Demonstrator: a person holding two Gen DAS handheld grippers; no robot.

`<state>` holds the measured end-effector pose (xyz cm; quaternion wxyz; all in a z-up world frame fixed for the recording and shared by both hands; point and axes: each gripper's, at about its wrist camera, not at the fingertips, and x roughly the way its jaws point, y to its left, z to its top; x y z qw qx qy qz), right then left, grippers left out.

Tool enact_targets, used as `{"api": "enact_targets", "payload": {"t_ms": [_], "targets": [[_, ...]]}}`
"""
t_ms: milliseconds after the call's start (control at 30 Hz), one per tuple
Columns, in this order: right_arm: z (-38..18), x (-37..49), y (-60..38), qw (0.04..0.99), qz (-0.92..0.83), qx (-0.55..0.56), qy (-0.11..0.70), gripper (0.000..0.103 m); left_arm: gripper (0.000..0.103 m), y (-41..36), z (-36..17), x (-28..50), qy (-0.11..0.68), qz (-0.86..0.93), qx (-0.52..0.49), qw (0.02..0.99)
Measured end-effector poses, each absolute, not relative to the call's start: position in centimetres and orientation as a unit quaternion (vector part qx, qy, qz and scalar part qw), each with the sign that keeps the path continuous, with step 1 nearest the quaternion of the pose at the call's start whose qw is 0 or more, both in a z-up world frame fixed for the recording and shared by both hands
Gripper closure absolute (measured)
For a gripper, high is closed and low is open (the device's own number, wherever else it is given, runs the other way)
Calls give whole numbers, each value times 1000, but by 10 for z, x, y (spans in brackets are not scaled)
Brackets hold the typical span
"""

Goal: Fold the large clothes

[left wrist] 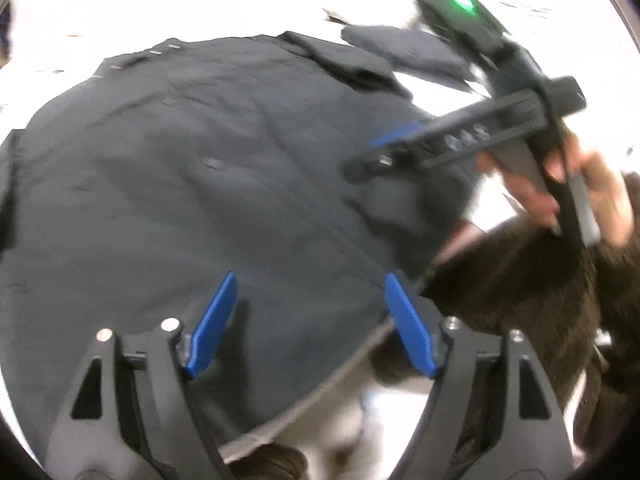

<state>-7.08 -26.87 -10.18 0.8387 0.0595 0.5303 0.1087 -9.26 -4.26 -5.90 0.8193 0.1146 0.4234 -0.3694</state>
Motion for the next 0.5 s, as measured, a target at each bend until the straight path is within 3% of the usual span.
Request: {"api": "enact_targets", "payload": {"t_ms": [133, 500], "targets": [[-90, -66, -268, 851, 100, 74, 511, 36, 16, -28, -50, -63, 431, -307, 70, 846], [-83, -47, -241, 863, 93, 92, 488, 34, 14, 89, -57, 18, 474, -64, -104, 872]]}}
